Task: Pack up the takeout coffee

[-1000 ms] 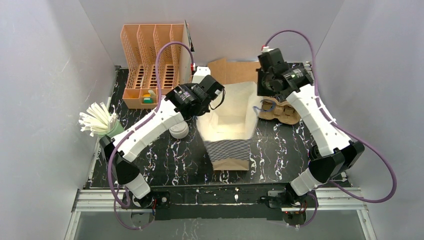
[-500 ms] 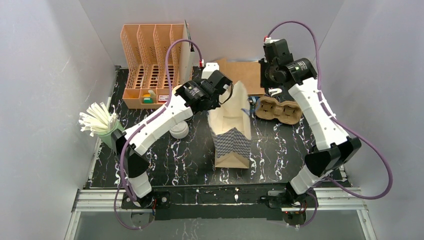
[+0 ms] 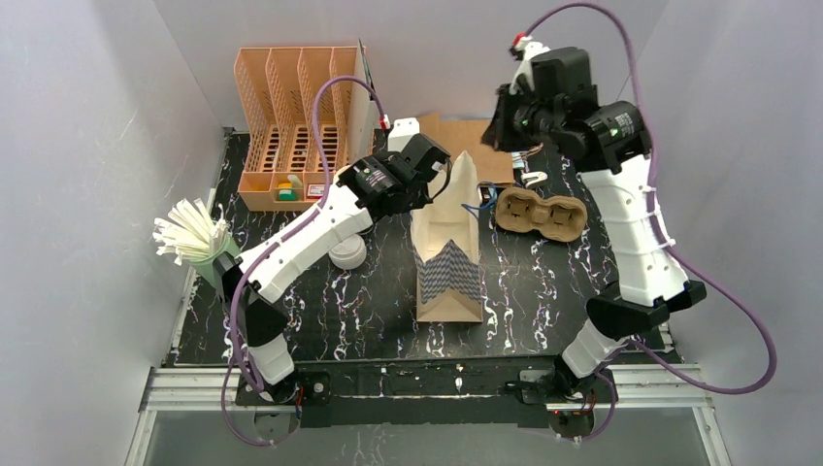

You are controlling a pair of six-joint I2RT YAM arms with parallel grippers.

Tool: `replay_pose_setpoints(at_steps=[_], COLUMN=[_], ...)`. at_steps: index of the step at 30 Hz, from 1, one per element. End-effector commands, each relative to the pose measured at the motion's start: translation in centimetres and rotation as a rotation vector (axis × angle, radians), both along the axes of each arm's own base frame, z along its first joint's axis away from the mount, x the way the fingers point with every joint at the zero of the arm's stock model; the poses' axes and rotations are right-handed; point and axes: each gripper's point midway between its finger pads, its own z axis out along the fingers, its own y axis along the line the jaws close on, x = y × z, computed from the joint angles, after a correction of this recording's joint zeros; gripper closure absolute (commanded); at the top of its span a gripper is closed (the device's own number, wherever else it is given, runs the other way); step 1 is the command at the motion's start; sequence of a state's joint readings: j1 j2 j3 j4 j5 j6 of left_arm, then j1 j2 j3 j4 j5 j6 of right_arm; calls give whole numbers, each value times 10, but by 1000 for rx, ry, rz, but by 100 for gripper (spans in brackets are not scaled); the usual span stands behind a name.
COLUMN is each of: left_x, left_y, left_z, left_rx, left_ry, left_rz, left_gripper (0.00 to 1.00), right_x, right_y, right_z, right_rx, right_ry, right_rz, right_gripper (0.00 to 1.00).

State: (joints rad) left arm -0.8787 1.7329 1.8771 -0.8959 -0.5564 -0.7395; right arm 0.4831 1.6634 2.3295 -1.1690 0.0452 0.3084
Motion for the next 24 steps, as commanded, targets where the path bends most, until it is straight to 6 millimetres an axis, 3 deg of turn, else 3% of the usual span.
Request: replay_pose_setpoints(at_steps=[1, 4, 7, 9, 18, 23, 24], left_x=[-6, -8, -10, -12, -19, -24, -25], left_y=[14, 16, 18, 20, 27, 33, 34], left_z=[28, 30, 30, 29, 36, 39, 41], left_rx=[-81, -104, -131, -150, -251, -290, -304], left_ry=[-49, -53, -58, -60, -94, -106, -112], left_rz=[51, 62, 79, 88, 133, 154, 157], left_gripper=[100, 100, 100, 100, 100, 100, 100], right_x=[-68, -106, -117, -123, -129, -127, -127], right_y=[68, 102, 104, 104, 109, 127, 130], right_z=[4, 11, 5, -9, -48, -62, -72], right_rx=[102, 121, 104, 88, 103, 161, 165], right_ry=[90, 83, 82, 87, 86, 45, 47], right_rz=[223, 282, 207, 168, 84, 89, 96], right_gripper=[99, 99, 99, 99, 99, 99, 99])
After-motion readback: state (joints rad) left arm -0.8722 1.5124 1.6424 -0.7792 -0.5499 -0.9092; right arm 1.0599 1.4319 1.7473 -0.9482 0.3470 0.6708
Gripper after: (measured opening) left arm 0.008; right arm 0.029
